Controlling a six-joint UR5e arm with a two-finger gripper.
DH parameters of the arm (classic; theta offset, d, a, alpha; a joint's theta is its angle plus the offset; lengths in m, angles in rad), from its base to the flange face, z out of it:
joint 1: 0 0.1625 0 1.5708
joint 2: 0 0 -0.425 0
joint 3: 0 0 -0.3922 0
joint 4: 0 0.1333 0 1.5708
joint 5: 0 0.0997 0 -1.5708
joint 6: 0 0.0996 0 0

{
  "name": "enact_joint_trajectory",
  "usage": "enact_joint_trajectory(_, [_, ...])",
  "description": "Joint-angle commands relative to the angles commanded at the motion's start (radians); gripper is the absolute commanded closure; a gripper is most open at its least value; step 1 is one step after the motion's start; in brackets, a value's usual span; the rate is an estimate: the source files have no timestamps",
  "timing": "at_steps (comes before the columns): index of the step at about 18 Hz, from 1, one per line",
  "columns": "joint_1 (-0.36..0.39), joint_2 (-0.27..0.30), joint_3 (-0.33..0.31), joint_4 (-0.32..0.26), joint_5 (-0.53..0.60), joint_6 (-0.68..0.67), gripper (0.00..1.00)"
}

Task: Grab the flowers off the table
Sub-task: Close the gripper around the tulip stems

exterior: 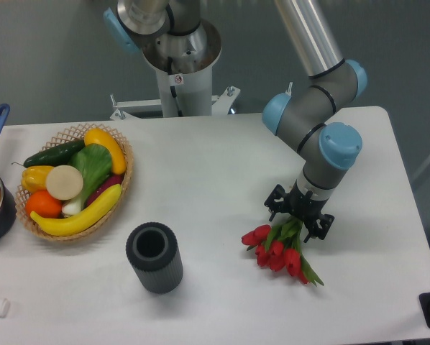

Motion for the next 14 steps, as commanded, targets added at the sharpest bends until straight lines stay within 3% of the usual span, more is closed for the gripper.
enact_joint_trajectory(8, [0.0,0.008,0.003,-0.003,-0.002,-0.009,0.54])
enact_joint_trajectory(10, [0.0,0.011,0.011,-0.003,-0.002,-0.026,0.65])
enact_joint_trajectory(14, [0.002,0.012,0.011,-0.005,-0.002,-0.048,0.72])
